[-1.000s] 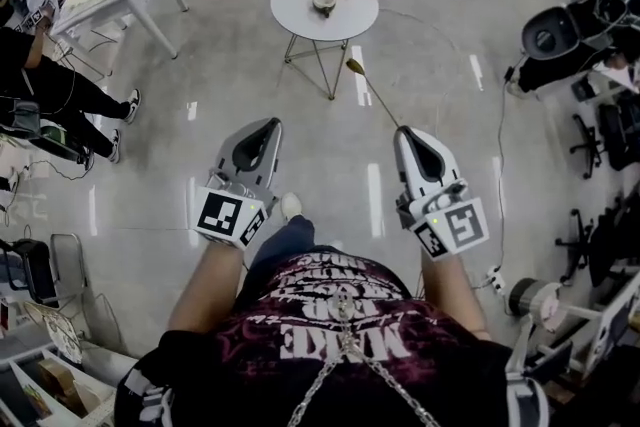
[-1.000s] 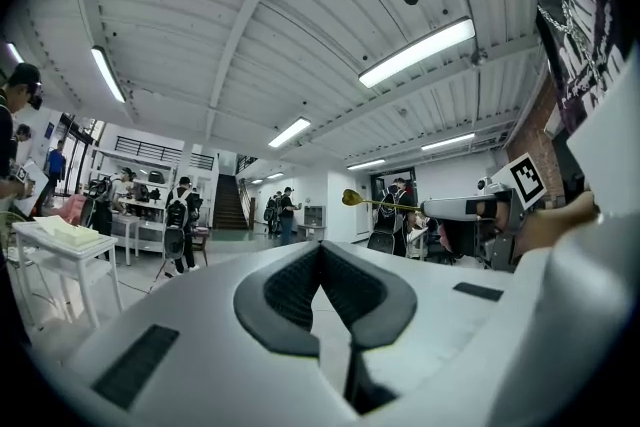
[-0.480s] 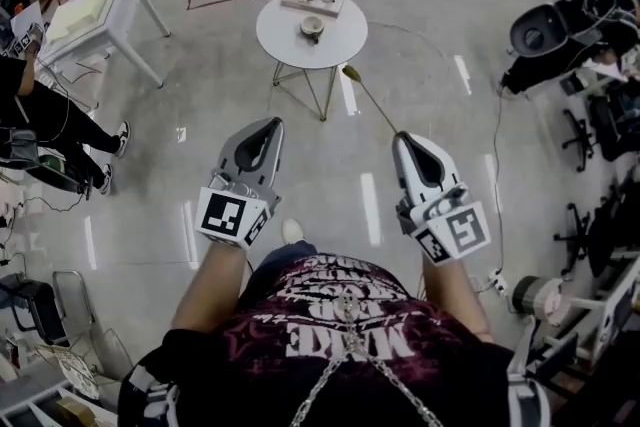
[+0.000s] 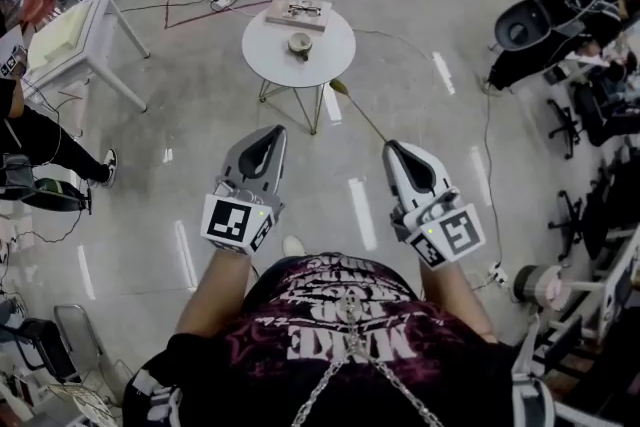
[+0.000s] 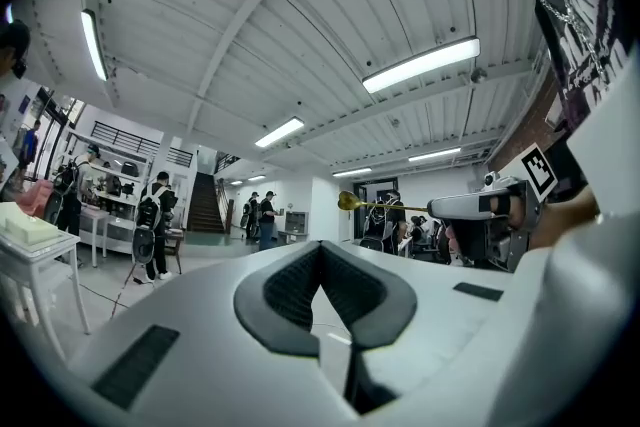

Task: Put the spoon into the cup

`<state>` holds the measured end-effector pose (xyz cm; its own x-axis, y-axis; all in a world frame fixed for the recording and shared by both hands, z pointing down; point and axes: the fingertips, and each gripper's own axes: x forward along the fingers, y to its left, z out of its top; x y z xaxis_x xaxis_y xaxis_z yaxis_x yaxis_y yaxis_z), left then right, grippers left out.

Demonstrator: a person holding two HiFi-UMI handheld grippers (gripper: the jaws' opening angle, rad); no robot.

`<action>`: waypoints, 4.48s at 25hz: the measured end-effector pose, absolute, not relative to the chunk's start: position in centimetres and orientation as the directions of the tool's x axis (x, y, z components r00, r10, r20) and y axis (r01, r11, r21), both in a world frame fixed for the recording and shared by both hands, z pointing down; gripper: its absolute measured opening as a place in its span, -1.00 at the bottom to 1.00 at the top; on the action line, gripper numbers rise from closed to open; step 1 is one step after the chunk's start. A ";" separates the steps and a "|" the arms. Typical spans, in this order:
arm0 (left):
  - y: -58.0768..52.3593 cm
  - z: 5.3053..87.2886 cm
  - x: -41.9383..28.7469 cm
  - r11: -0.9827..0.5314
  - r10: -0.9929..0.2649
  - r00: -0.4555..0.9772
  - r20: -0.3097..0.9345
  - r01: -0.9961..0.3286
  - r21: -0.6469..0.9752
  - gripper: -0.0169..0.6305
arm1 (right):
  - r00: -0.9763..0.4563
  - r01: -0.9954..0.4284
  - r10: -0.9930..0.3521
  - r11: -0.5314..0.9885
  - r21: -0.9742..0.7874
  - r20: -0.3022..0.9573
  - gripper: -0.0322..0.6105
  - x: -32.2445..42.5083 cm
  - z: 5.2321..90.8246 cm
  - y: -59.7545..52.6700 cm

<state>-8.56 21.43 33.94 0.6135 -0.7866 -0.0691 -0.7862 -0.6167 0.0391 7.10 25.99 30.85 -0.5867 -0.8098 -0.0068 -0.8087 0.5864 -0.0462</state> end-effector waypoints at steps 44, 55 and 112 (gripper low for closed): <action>7.3 40.3 -6.2 -0.600 -0.784 0.607 0.132 -0.795 0.095 -0.86 | -0.609 -0.779 -0.793 0.600 -0.183 -0.006 -0.79 9.2 35.7 7.4; 1.9 40.6 -3.2 -0.580 -0.795 0.589 0.142 -0.808 0.102 -0.86 | -0.635 -0.766 -0.772 0.630 -0.130 0.004 -0.79 11.4 36.4 2.1; -9.3 38.8 -3.6 -0.469 -0.867 0.480 0.133 -0.877 0.104 -0.86 | -0.693 -0.708 -0.720 0.688 -0.158 -0.029 -0.79 13.3 36.0 -9.9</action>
